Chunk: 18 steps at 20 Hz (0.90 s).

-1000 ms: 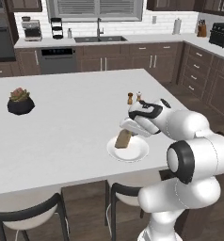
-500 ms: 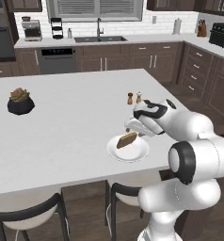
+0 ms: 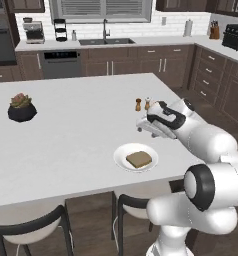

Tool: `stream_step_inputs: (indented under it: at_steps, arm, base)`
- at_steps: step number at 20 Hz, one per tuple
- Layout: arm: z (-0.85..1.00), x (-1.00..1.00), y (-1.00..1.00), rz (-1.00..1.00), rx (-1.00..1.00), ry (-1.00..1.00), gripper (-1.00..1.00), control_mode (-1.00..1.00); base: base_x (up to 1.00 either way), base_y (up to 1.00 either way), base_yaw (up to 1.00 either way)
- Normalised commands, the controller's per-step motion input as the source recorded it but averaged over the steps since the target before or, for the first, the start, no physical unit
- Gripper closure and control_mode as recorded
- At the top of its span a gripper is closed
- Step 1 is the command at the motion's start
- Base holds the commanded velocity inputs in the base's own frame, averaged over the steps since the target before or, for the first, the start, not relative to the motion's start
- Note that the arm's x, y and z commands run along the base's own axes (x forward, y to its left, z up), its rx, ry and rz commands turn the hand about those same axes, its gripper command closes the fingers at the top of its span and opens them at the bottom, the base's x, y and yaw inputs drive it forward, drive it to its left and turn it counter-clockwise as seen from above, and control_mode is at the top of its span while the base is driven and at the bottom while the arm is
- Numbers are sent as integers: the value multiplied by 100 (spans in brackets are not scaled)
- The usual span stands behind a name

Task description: Start the toaster. Once the lever pops up, take the bread to the plate on the dining counter.

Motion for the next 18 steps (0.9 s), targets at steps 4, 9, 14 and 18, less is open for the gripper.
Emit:
stream_step_inputs:
  at_steps: [4,9,14,18]
  arm:
    - [63,-16,0,-14,-8,-4,-100,-100]
    - [38,-30,4,-9,-17,-1,-100,-100]
    - [53,-52,5,-8,-18,0,-100,-100]
    - [53,-67,1,-7,-18,0,-100,-100]
  base:
    - [0,0,0]
    - [0,0,0]
    - [0,0,0]
    - [0,0,0]
